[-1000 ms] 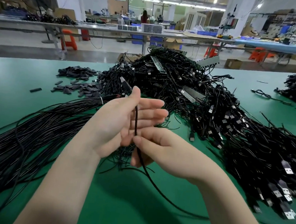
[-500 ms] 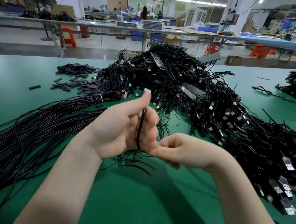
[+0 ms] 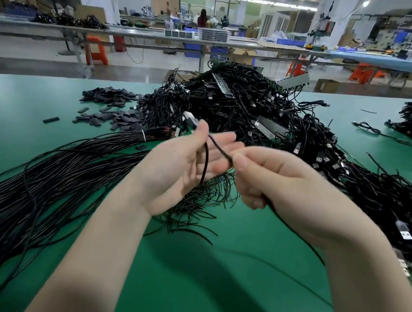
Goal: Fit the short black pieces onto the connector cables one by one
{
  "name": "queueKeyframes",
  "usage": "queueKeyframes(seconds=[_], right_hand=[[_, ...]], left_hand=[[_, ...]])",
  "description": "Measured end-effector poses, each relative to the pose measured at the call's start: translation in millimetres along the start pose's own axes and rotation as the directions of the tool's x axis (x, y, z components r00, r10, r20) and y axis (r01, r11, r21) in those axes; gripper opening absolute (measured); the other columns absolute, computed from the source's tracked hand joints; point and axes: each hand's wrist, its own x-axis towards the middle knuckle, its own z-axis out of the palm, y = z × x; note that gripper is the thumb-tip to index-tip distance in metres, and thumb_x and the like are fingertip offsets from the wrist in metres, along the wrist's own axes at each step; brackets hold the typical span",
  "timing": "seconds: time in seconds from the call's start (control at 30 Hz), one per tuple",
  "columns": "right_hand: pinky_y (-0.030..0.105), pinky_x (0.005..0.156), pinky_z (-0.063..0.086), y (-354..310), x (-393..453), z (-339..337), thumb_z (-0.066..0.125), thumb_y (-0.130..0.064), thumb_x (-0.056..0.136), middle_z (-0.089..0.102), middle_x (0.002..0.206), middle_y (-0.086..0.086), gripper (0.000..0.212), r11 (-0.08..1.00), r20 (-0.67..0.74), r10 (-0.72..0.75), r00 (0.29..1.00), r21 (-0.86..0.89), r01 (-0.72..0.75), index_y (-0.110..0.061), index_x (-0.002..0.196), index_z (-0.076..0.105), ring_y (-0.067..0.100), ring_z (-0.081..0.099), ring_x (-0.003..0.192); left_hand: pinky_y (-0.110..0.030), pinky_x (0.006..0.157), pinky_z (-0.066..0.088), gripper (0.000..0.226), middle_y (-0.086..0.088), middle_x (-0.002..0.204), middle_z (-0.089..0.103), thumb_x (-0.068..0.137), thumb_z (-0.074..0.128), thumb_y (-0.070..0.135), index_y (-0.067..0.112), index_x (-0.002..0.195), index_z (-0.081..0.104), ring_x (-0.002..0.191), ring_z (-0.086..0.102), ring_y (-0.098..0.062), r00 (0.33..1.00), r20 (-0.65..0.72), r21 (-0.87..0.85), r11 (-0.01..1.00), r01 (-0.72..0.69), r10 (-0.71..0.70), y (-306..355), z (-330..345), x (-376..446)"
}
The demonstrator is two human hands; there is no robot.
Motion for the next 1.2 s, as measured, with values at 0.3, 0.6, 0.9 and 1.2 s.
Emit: queueKeyframes(seconds=[0.3,0.6,0.9,1.2], right_hand=[[0.025,0.047,0.026,42.0,13.4,-5.4,0.065,-0.069,0.060,0.040,0.060,0.007,0.055,0.873,-0.016,0.360,0.933,-0.347,-0.343,-0.015,0.061,0.055,0.018,0.032,0.053],[0.018,0.046,0.033,5.3,8.5,4.7,0.045,-0.028,0.102,0.046,0.053,-0.015,0.035,0.999,-0.168,-0.007,0.986,-0.045,0.000,-0.027,0.077,0.070,0.008,0.039,0.045],[0.020,0.043,0.029,50.4,15.5,-3.5,0.060,-0.064,0.078,0.034,0.050,-0.006,0.047,0.917,0.165,0.398,0.902,-0.113,-0.384,-0.021,0.059,0.067,0.011,0.029,0.043],[0.017,0.042,0.026,38.0,10.6,-32.3,0.056,-0.050,0.091,0.045,0.049,-0.012,0.047,0.935,-0.321,0.238,0.917,-0.180,-0.306,-0.009,0.072,0.071,0.010,0.030,0.045]], left_hand=[[-0.021,0.056,0.051,0.046,-0.002,0.053,0.064,0.086,0.045,0.049,0.020,0.070,0.077,0.049,0.061,-0.014,0.958,0.277,0.240,0.971,0.000,-0.068,20.9,-7.8,-25.4],[-0.037,0.102,0.048,0.045,0.008,0.104,0.075,0.085,0.043,0.053,0.024,0.101,0.074,0.100,0.070,-0.005,0.995,-0.058,0.350,0.931,0.102,-0.087,3.0,-0.9,-7.1],[-0.025,0.069,0.058,0.051,-0.005,0.085,0.076,0.092,0.037,0.041,0.014,0.086,0.080,0.078,0.073,-0.016,0.978,0.146,-0.056,0.988,-0.144,0.151,20.4,6.4,-21.3],[-0.034,0.085,0.054,0.044,0.001,0.089,0.077,0.102,0.033,0.046,0.017,0.111,0.064,0.067,0.071,-0.007,0.958,0.019,0.769,0.617,0.170,-0.287,-12.0,7.6,-3.6]])
